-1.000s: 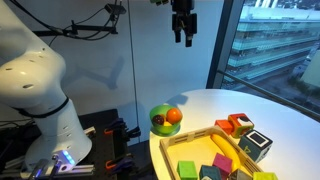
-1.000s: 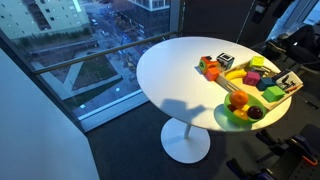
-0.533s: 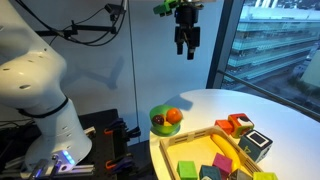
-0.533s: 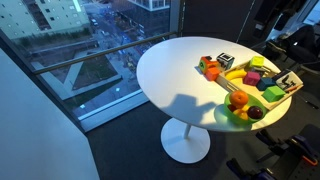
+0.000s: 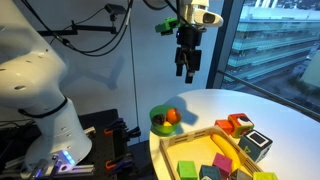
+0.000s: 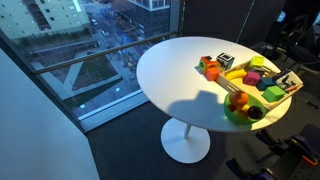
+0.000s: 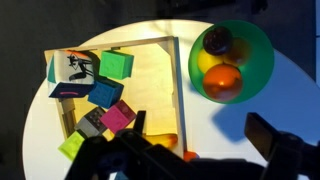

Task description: Move the light green block from the tray to the table

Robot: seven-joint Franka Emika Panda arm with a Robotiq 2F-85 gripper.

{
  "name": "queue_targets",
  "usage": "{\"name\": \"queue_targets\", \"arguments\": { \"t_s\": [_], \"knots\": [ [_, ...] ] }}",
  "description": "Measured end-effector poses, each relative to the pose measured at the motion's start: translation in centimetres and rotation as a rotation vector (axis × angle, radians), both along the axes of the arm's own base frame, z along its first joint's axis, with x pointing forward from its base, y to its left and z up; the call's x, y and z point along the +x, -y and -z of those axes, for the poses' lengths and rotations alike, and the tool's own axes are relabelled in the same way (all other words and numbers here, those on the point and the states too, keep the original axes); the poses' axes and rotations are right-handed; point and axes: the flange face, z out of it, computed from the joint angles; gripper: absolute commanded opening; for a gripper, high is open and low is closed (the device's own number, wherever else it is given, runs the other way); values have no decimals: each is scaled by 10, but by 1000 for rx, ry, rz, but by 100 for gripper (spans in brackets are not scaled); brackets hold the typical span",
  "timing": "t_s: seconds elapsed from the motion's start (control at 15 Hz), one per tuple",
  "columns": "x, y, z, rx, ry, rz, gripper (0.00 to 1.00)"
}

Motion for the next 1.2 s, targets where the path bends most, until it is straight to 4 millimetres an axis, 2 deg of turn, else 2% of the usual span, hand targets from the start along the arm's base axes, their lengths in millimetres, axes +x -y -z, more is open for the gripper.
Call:
{"name": "queue_targets", "arguments": {
  "t_s": [0.33,0.6,0.93,1.2],
  "knots": [
    [-25,33,33,23,-67,85,100],
    [-45,66,52,47,-59,161,100],
    [-60,100,64,26,58,199,100],
    [-65,112,68,19,98,220,100]
  ]
}}
